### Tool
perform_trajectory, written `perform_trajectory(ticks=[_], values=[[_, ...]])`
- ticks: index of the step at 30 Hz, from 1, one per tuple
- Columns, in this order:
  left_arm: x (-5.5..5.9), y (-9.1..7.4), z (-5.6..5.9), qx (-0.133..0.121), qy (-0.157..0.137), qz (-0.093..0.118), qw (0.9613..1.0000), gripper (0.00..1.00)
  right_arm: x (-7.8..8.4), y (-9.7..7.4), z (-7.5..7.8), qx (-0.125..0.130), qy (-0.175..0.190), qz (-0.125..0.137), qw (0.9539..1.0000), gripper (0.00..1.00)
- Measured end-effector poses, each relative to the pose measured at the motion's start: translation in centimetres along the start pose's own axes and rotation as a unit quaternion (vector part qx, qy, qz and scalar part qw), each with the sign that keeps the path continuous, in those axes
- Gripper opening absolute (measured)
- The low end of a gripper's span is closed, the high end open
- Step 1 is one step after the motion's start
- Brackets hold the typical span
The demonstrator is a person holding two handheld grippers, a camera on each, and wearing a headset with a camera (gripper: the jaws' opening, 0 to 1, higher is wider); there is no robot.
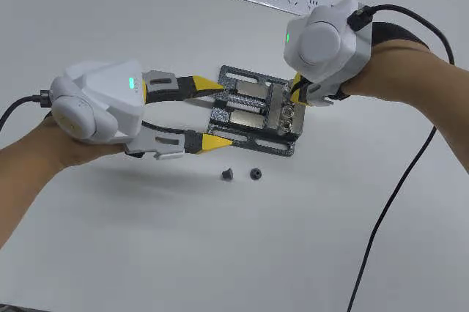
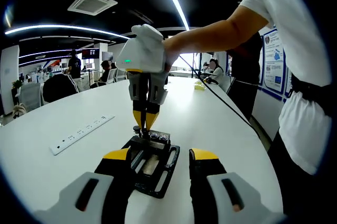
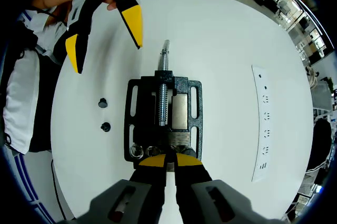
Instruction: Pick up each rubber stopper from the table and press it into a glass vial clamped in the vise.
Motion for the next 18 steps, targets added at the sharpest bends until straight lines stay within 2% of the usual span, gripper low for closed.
perform_trajectory(ticks=[5, 8, 18], values=[[-0.1, -0.2, 0.2, 0.000, 0.001, -0.001, 1.0000, 0.42, 0.5, -0.2, -0.1, 0.009, 0.009, 0.020, 0.9997, 0.05], [-0.1, -0.3, 0.3, 0.000, 0.002, -0.003, 1.0000, 0.42, 0.7, -0.3, -0.1, 0.023, 0.015, 0.033, 0.9991, 0.08], [0.0, -0.4, 0.9, 0.002, 0.002, -0.009, 1.0000, 0.42, 1.4, -0.5, -1.2, 0.027, 0.032, 0.063, 0.9972, 0.12]])
Point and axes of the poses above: the centre of the closed fingertips' face, and the gripper's own axes: y roughly forward along the fingers, z roughly to its right, x roughly out of its underside, the point moved 6 cm from there along -y, roughly backward along the fingers, and after that the axes turned 3 degrees about -x, right-handed, at the moved point
